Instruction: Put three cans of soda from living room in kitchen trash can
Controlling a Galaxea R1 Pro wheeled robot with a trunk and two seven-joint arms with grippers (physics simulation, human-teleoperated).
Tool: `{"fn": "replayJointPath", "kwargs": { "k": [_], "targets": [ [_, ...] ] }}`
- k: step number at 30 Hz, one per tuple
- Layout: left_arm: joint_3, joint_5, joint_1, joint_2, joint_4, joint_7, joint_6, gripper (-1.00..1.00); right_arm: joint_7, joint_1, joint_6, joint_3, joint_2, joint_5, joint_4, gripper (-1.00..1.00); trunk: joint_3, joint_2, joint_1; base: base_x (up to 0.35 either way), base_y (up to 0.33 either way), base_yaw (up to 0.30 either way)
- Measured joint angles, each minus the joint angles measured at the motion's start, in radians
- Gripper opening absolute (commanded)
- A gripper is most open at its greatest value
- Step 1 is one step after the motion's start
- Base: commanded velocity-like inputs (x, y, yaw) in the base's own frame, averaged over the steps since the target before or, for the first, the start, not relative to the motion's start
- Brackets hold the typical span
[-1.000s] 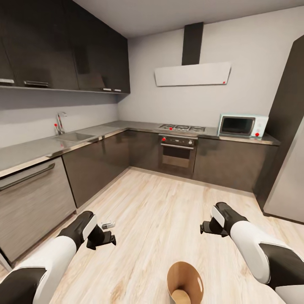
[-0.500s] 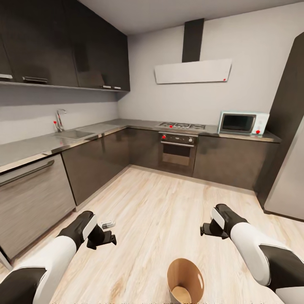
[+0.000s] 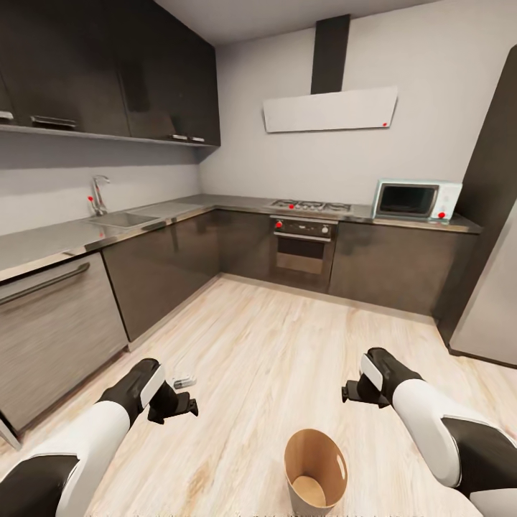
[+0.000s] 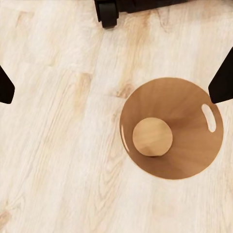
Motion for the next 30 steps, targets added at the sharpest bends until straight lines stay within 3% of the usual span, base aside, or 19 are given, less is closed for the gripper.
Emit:
{"fn": "replayJointPath", "kwargs": {
  "k": [17,30],
  "targets": [
    [0.0,0.0,0.0,0.0,-0.002,-0.001,-0.002,1.0,-0.001,0.0,0.0,0.003,0.005,0.006,-0.003,1.0,-0.08,-0.119,0.065,0.0,0.0,0.0],
    [0.0,0.0,0.0,-0.001,-0.002,-0.002,-0.003,1.0,0.0,0.018,-0.017,0.011,0.008,0.009,-0.007,1.0,-0.124,-0.21,0.115,0.0,0.0,0.0]
  ]
}}
